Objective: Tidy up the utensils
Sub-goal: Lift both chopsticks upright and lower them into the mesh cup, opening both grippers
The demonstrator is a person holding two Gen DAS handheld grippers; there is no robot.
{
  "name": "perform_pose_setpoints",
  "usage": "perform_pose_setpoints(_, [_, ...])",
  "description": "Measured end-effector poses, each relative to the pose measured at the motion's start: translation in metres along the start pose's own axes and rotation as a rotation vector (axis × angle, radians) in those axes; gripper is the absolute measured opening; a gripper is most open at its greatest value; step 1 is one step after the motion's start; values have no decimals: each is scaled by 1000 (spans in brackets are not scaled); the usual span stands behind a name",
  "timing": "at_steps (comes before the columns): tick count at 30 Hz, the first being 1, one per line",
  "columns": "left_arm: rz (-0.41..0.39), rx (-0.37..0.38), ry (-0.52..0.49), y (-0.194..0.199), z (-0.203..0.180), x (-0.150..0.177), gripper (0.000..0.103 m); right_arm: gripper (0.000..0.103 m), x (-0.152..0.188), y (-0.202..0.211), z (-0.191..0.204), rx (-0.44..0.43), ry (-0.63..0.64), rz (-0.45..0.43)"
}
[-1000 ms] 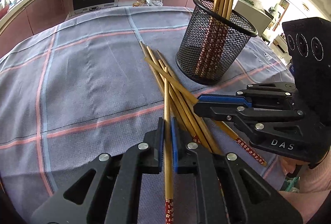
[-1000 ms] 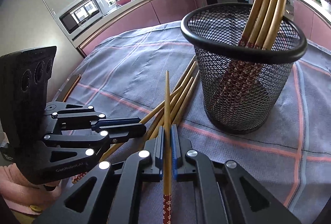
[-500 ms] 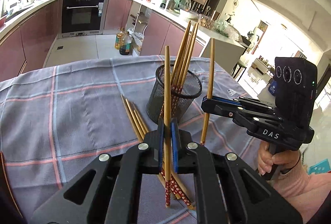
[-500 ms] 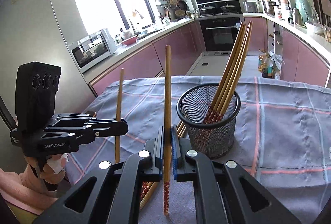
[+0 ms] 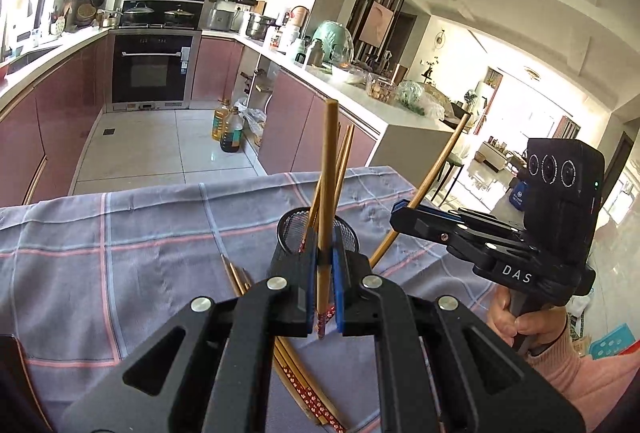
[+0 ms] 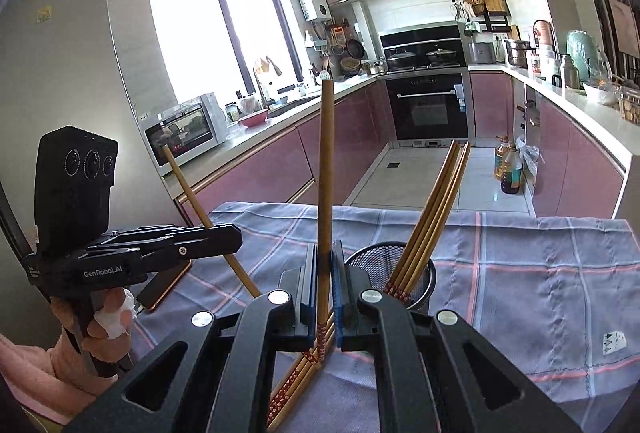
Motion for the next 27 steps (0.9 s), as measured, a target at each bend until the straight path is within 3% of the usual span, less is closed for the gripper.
perform_pose_setpoints(13, [-114, -22, -44, -1, -21, -64, 7, 6, -43, 11, -7, 42, 40, -80])
perform_pose_setpoints(23, [-103, -93, -77, -22, -34, -69, 7, 6, -45, -10, -14, 63, 39, -51])
perform_pose_setpoints(27, [-64, -99, -79, -35, -35, -64, 7, 6, -40, -24, -19, 69, 29, -8])
Point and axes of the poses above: each gripper's, at about its wrist camera, not at the fingertips, and y roughly against the way its jaws point, z to its left, x to its underside, the point moved 1 cm from there along -y, roughly the way its jaws point, and after that the axes turned 3 degrees about -x, right-handed, at the moved point
